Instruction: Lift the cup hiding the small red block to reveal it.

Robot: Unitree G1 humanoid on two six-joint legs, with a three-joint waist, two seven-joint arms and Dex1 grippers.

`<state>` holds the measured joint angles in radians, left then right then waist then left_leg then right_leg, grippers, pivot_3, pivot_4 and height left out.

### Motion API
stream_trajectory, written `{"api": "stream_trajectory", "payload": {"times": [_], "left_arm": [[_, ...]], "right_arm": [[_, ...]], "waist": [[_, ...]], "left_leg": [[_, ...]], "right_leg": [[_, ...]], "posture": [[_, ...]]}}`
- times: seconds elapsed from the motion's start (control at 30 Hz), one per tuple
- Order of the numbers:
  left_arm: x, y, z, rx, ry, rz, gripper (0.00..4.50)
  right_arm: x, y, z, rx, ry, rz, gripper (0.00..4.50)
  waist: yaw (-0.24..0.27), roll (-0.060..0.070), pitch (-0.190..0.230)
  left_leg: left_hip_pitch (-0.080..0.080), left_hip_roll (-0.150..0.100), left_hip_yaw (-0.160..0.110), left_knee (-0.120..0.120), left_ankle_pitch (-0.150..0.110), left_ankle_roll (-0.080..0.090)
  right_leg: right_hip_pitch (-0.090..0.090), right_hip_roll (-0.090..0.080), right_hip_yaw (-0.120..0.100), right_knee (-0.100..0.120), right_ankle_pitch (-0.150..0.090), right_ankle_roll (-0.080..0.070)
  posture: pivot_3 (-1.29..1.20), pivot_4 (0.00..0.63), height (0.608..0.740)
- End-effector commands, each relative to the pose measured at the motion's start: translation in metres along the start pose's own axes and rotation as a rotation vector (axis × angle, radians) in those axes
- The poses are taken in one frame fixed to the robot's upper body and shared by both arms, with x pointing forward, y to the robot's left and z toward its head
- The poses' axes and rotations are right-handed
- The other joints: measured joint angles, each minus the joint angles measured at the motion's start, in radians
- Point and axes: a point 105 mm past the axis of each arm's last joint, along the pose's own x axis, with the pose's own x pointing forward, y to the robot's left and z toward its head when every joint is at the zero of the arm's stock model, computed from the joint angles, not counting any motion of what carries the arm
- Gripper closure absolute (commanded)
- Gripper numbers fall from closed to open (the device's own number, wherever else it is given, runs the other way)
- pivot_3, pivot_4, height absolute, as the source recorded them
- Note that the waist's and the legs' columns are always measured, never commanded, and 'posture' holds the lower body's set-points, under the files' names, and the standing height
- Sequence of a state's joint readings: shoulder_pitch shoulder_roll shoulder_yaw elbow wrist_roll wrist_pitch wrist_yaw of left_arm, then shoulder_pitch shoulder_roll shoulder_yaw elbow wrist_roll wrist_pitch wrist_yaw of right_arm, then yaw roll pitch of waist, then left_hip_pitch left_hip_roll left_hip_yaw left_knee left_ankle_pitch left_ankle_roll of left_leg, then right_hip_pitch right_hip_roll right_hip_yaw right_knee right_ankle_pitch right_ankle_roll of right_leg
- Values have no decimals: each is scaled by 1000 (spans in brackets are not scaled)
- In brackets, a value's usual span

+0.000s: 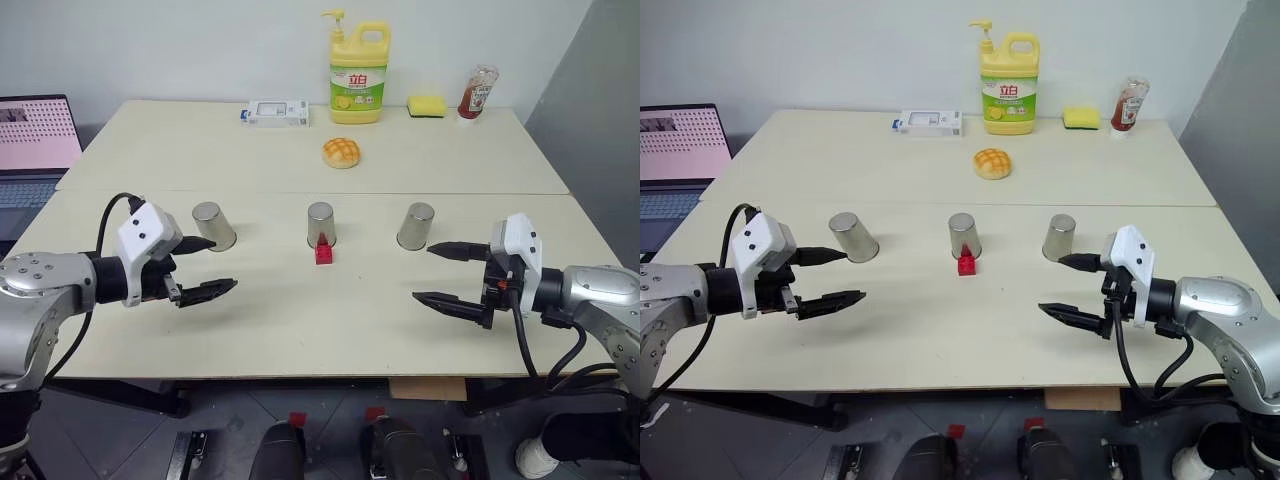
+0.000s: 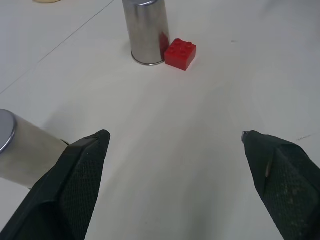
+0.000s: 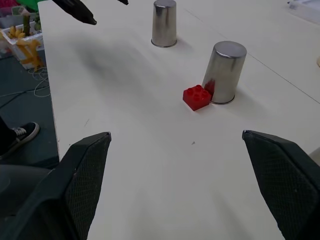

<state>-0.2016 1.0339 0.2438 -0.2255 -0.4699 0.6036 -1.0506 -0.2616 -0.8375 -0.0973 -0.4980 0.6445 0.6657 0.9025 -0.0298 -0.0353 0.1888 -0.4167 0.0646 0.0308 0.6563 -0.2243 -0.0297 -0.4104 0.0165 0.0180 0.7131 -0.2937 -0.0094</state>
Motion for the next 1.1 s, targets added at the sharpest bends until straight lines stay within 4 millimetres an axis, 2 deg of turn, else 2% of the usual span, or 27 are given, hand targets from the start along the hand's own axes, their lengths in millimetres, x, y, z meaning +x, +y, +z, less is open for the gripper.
{"api": "stream_trajectory", "payload": {"times": [0.03, 0.2, 1.1], "left_arm": [[-5, 2, 12, 48, -26, 23, 0], [-6, 5, 16, 47, -42, 26, 0], [-3, 8, 15, 57, -39, 26, 0]], "right_arm": [[-2, 1, 11, -53, -9, 3, 24], [-3, 1, 11, -51, -7, 4, 24], [-2, 4, 7, -56, 11, 15, 24]], "waist": [[0, 0, 0], [0, 0, 0], [0, 0, 0]], "left_leg": [[0, 0, 0, 0, 0, 0], [0, 0, 0, 0, 0, 0], [0, 0, 0, 0, 0, 0]], "right_leg": [[0, 0, 0, 0, 0, 0], [0, 0, 0, 0, 0, 0], [0, 0, 0, 0, 0, 0]], "posture": [[0, 150, 740], [0, 150, 740], [0, 150, 740]]}}
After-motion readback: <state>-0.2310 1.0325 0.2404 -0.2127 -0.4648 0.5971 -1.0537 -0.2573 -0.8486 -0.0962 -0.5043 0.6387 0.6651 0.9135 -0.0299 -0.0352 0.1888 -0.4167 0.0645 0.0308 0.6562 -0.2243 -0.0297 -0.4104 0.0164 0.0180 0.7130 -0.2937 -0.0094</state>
